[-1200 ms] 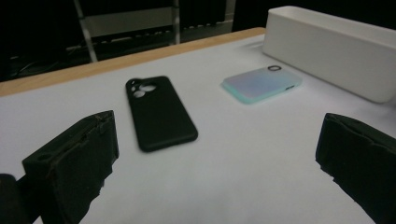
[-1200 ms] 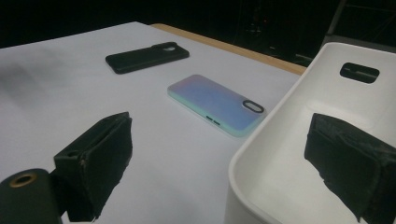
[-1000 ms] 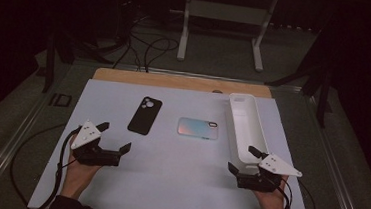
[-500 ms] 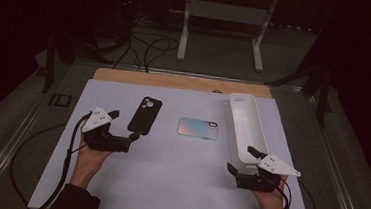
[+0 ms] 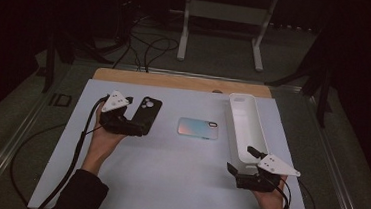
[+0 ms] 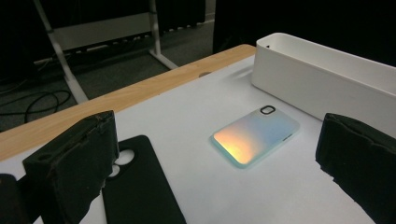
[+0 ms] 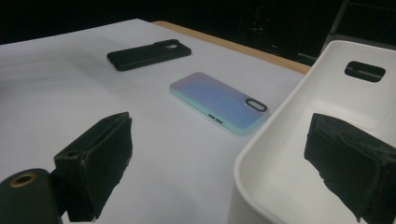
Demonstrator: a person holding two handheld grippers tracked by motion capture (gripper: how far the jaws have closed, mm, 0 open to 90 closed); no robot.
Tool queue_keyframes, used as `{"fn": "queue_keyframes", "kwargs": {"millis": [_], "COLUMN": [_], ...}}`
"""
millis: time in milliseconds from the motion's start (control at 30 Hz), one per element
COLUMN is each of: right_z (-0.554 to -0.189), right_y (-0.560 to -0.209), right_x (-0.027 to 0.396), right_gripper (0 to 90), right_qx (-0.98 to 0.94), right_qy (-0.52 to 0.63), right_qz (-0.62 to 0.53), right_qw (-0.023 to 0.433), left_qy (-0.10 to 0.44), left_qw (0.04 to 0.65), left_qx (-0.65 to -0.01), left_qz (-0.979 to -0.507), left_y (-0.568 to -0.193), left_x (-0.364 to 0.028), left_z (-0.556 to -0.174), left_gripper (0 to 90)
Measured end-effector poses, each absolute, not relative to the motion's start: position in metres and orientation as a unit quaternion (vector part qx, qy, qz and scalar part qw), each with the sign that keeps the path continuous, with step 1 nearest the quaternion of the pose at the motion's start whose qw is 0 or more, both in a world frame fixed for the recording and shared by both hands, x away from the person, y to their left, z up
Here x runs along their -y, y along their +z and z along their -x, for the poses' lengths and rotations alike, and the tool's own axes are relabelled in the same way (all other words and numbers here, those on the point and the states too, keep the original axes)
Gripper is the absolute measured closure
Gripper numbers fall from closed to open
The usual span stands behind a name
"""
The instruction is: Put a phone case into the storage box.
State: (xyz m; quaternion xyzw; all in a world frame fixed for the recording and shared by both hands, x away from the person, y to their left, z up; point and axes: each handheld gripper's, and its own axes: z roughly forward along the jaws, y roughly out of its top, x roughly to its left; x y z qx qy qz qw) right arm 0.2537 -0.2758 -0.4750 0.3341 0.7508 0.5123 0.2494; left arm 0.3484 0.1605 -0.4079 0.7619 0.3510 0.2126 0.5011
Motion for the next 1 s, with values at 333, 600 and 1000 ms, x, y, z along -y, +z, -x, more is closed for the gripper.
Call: {"fn": "queue_keyframes", "kwargs": {"millis": [333,600,1000], "right_z": [-0.254,-0.254,-0.254], "right_y": [-0.475,-0.476,-0.475], "right_x": [0.276,0.275,0.275], "right_gripper": [7.6,7.7,7.7], "right_qx": [-0.751,-0.752,-0.752], "right_qy": [0.512,0.512,0.513], "right_qz": [-0.334,-0.331,-0.333], "right_qw": [0.249,0.248,0.247], "left_qy": [0.205,0.183,0.154], "left_qw": [0.487,0.480,0.466], "left_qx": [-0.337,-0.352,-0.352], "left_qz": [-0.780,-0.782,-0.797], "left_y": [-0.404,-0.408,-0.414], "left_x": [-0.133,-0.116,-0.083], "left_z": [-0.380,-0.404,-0.432], "left_gripper": [0.1,1.8,3.3]}}
